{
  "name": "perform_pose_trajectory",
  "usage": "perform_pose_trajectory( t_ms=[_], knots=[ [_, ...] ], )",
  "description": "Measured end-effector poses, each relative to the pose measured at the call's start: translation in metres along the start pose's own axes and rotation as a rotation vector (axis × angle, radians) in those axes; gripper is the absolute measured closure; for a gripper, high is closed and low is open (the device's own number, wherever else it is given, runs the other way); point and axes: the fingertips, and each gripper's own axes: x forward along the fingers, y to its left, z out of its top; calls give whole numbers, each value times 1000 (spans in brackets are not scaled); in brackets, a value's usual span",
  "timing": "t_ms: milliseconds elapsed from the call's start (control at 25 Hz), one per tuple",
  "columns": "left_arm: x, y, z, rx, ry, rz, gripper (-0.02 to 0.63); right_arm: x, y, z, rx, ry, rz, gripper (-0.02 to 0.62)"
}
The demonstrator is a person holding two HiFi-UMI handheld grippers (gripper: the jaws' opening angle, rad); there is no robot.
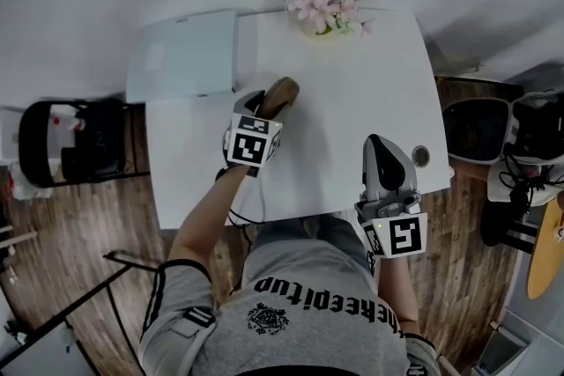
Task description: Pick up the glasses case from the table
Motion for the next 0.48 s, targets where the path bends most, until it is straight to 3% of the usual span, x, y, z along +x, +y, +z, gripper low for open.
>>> perform_pose_trajectory(
  t_ms=[480],
  knots=[
    [-62, -12, 13, -32, -131, 50, 351, -2, 16, 12, -15, -39, 98, 592]
  ],
)
